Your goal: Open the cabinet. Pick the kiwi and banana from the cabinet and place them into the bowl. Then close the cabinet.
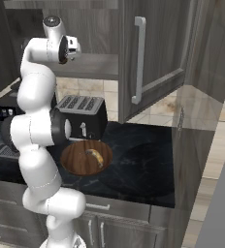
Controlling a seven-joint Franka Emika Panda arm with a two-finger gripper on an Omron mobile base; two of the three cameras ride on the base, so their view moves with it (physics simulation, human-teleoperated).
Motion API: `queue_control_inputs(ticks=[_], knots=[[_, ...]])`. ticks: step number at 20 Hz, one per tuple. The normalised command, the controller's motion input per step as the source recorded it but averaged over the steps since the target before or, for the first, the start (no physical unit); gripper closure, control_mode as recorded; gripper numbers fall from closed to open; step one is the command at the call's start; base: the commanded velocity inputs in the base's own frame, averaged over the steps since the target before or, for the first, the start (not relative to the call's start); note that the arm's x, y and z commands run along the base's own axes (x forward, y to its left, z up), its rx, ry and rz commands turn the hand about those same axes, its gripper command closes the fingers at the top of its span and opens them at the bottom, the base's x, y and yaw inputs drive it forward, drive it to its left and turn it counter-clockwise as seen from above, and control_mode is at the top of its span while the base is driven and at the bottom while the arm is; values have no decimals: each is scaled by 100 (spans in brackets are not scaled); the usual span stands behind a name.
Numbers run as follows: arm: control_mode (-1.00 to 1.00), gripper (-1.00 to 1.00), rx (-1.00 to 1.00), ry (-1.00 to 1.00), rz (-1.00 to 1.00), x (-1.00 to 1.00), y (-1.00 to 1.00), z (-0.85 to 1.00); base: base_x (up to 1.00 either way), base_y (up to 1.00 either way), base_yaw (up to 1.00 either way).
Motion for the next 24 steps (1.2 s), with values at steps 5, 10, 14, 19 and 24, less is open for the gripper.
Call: queue_control_inputs(ticks=[5, 10, 14, 19, 24], knots=[[-100, 100, 0, 5, 0, 6, 21, -29, 0, 0, 0], [-100, 100, 0, 1, 0, 0, 1, -1, 0, 0, 0], [-100, 100, 0, 0, 0, -39, -1, 0, 0, 0, 0], [-100, 100, 3, -2, 0, -100, -25, 0, 0, 0, 0], [-100, 100, 6, 0, 0, -100, -45, -7, 0, 0, 0]])
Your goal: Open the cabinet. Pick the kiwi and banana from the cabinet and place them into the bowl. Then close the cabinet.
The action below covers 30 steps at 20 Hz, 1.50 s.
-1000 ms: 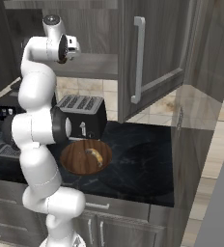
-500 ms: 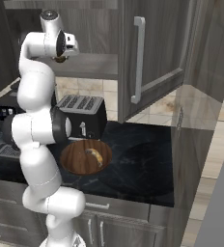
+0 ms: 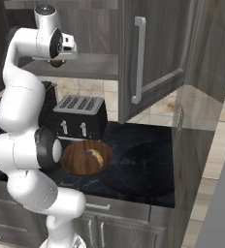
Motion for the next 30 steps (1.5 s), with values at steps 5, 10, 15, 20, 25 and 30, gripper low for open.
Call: queue_control_inputs(ticks=[5, 10, 15, 20, 25, 30], knots=[[-100, 100, 6, 0, -1, -100, -60, -45, 0, 0, 0], [-100, 100, 3, 3, -1, -100, -52, -92, 0, 0, 0], [-100, 100, 0, 18, 0, -100, -30, -100, 0, 0, 0], [-100, 100, -4, 27, 5, -38, 3, -100, 0, 0, 0], [-100, 100, -10, 8, 9, 5, 5, -82, 0, 0, 0], [-100, 100, -11, 0, 4, 33, 0, -70, 0, 0, 0]])
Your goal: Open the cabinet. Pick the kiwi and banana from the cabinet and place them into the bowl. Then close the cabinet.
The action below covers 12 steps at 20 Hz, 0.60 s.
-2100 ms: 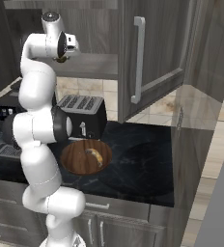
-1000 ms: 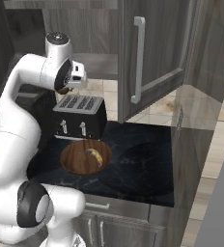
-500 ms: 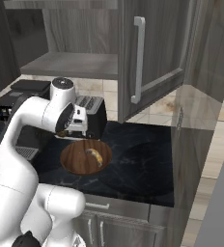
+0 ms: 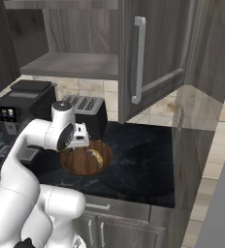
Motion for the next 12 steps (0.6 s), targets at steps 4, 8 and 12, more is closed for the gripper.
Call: queue_control_inputs(ticks=[4, 8, 12], knots=[[-100, 100, -8, 0, 0, 57, 0, -57, 0, 0, 0], [-100, 100, -5, 0, 0, 61, 0, -49, 0, 0, 0], [-100, 100, -3, 0, 2, 59, 0, -47, 0, 0, 0]])
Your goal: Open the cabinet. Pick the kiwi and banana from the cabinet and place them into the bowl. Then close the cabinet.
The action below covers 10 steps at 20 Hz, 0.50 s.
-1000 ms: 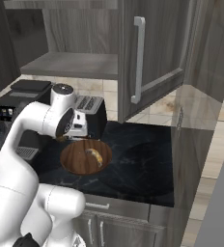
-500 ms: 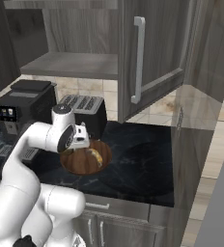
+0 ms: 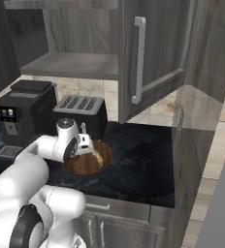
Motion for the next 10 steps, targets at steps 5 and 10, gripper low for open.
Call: queue_control_inputs(ticks=[5, 10], knots=[[-100, -100, 0, 0, 4, 22, 0, -24, 0, 0, 0], [-100, -100, 0, 0, 0, 0, -1, 0, 0, 0, 0]])
